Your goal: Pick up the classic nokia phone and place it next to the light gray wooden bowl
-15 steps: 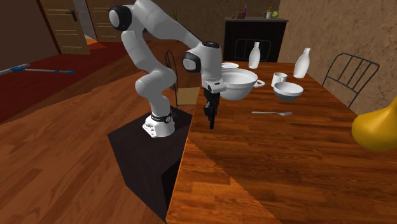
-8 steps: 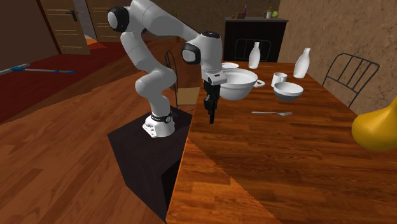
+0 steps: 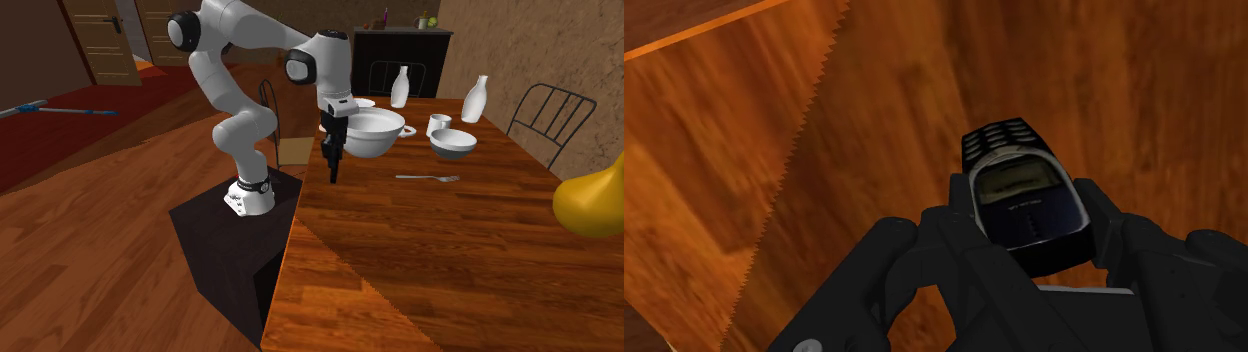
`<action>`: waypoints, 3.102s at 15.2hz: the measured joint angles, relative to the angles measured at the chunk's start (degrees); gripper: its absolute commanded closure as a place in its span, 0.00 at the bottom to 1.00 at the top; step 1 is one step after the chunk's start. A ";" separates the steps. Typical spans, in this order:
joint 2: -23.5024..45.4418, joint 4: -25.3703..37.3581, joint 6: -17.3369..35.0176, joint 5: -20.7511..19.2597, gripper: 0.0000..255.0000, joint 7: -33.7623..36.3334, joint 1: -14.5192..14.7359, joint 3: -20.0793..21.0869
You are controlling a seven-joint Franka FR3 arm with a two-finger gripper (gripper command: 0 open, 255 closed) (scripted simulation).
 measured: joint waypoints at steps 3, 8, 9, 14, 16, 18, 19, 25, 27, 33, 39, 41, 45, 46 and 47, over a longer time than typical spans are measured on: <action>-0.49 1.96 -2.45 -0.17 1.00 0.06 -0.09 -0.15; -0.95 5.57 -6.53 -0.40 1.00 0.22 -0.18 -0.35; -1.04 6.38 -7.42 -0.46 1.00 0.24 -0.21 -0.40; -0.63 9.53 -10.12 -0.27 1.00 0.97 0.00 0.03; 1.57 11.20 -9.45 0.83 1.00 3.10 0.84 2.00; 3.61 13.06 -9.08 1.83 1.00 5.40 1.62 4.03; 4.51 13.62 -8.60 2.38 1.00 6.65 2.07 5.17; 13.18 20.67 -6.18 4.19 1.00 14.48 3.90 11.99; 15.95 23.18 -5.70 4.19 1.00 16.77 4.22 13.85; 26.42 32.73 -4.31 2.35 1.00 25.15 5.15 20.15; 39.09 45.12 -4.59 -3.18 1.00 34.83 6.99 25.82; 43.56 50.44 -5.95 -5.67 1.00 37.99 8.17 27.16; 53.06 60.76 -8.18 -11.18 1.00 43.91 11.85 28.82; 55.62 64.21 -9.47 -12.63 1.00 45.29 13.17 29.05; 58.39 67.42 -10.28 -14.16 1.00 46.53 14.55 29.11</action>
